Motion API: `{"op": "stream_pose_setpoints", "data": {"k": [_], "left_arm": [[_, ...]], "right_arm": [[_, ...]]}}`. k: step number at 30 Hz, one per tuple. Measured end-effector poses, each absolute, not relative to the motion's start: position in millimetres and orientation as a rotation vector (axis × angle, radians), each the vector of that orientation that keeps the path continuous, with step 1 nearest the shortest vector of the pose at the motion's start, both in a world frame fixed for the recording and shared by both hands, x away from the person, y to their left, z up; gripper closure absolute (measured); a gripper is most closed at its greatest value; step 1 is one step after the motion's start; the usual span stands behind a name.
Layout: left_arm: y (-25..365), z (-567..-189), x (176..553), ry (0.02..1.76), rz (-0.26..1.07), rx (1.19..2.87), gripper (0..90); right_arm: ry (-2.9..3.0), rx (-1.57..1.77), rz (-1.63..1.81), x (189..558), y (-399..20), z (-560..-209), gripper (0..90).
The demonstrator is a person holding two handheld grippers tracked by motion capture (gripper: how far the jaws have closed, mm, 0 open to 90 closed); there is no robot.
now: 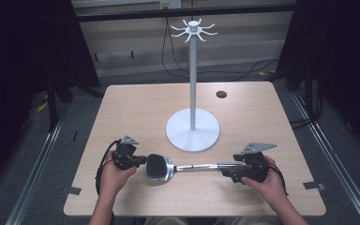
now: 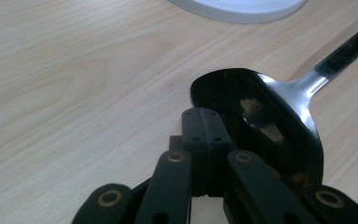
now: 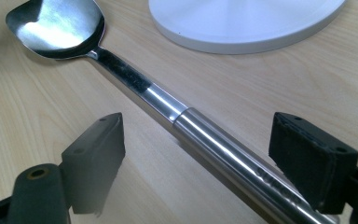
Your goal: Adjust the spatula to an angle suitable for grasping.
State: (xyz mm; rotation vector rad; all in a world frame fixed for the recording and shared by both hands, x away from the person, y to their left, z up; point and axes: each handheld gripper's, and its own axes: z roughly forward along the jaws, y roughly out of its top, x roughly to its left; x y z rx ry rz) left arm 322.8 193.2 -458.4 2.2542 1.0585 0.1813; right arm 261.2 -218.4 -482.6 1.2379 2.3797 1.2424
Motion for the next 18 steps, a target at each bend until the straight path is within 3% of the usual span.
{"op": "stream_pose_setpoints", "data": {"k": [10, 15, 16, 17, 18], "left_arm": [[178.0, -458.6, 320.6, 1.013, 0.168, 2.277, 90.0], [168.3, -458.6, 320.8, 0.975, 0.148, 2.293, 90.0], [166.1, -458.8, 320.9, 0.973, 0.146, 2.291, 90.0], [164.5, -459.1, 321.1, 0.963, 0.144, 2.291, 90.0], [162.6, -458.8, 321.1, 0.964, 0.142, 2.293, 90.0]], "right_arm": [[2.388, 1.215, 1.254, 259.9, -218.8, -482.1, 25.4], [2.386, 1.187, 1.247, 256.2, -220.5, -480.7, 37.8], [2.400, 1.159, 1.230, 254.3, -220.8, -480.0, 44.9], [2.400, 1.159, 1.230, 254.3, -220.8, -480.0, 44.9], [2.412, 1.142, 1.202, 252.3, -220.9, -480.1, 51.2]]}}
